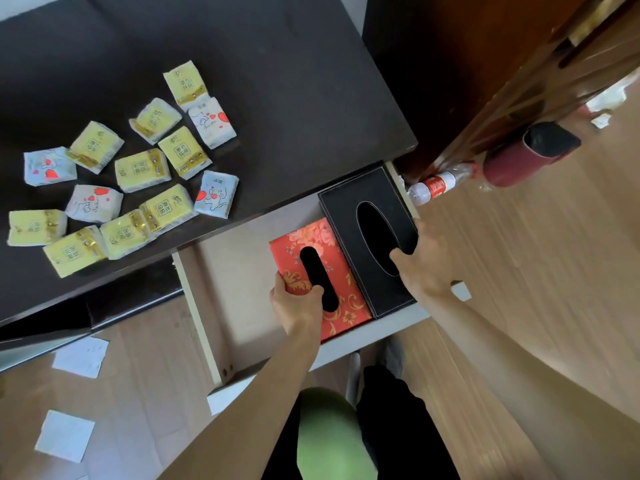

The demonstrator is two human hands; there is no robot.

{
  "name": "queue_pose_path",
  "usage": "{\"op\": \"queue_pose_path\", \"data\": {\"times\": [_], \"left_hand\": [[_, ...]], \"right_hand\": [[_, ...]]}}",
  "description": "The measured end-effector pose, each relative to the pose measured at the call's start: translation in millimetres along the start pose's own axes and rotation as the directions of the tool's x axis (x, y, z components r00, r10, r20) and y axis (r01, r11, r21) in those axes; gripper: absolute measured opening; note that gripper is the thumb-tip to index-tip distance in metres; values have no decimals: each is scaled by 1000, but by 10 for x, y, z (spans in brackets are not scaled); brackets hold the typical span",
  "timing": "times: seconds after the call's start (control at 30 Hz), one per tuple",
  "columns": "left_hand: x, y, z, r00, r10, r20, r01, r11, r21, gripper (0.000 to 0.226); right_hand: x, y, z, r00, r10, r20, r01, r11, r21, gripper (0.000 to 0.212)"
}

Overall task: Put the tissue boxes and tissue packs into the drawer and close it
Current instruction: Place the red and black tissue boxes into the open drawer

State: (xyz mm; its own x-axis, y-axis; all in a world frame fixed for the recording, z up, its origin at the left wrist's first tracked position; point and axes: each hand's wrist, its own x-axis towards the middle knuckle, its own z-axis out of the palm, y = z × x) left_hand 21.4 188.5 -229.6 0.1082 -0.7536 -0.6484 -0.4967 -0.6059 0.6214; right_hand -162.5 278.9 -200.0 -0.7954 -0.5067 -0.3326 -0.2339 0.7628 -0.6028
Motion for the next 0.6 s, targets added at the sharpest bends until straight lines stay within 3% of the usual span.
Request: {"op": "queue_pose_path", "data": {"times": [0.2,0.37,0.43,0.53,0.6], "left_hand": [[100,-181,-39,995,71,76,-69,997,-27,66],[189,-106,-208,973,130,191,-128,991,-25,75],[262,-6,-285,946,214,242,-227,974,26,81],[444,267,-368,868,376,323,-446,877,177,93],[588,492,-394,774,471,423,-618,707,344,91]], "right_hand": [[-1,188,149,991,-134,0,132,982,-134,70],[-37,266,177,976,-216,19,215,952,-219,68],[-58,295,167,944,-329,36,324,895,-307,59],[42,233,133,861,-503,77,500,808,-312,42],[179,89,117,819,-555,145,572,767,-292,37]]}}
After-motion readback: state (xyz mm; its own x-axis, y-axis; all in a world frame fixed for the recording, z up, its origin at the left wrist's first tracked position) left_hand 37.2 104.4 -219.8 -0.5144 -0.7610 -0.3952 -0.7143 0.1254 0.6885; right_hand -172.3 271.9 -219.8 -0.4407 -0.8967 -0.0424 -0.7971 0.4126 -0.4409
